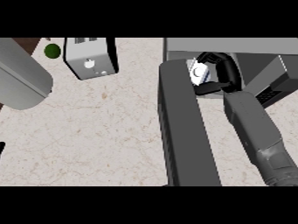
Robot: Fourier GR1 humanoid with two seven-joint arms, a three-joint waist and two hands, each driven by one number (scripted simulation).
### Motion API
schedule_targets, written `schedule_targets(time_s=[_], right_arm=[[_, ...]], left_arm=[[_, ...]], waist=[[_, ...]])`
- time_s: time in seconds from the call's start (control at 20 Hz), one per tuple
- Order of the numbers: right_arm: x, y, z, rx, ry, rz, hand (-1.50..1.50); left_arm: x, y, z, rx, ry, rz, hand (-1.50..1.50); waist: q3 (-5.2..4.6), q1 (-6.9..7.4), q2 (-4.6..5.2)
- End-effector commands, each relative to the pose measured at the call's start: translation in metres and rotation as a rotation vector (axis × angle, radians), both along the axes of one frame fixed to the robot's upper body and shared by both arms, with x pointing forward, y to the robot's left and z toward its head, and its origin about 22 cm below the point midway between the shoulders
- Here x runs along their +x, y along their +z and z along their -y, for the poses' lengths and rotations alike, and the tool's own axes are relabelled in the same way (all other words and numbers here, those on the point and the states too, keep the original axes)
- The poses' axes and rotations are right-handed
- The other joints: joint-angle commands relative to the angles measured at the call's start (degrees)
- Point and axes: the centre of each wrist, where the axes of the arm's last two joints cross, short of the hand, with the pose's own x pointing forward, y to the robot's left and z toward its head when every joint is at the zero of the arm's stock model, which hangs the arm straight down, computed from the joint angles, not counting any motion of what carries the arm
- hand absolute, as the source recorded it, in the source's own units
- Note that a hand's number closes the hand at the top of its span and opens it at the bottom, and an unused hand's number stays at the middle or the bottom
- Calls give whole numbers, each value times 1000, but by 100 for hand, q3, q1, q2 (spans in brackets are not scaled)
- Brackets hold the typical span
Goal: Pick up the milk, place it into the microwave and close the microwave
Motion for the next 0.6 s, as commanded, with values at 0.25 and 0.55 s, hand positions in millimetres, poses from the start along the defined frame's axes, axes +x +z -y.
schedule_targets(time_s=[0.25, 0.55], right_arm=[[26, 26, -4, -73, -80, 56, 150], [32, 35, -7, -181, -149, 81, 150]], left_arm=[[17, 2, -1, -13, -65, 25, -150], [22, 13, 9, 4, -86, 62, -150]], waist=[[6, 259, 139], [13, 415, 208]])
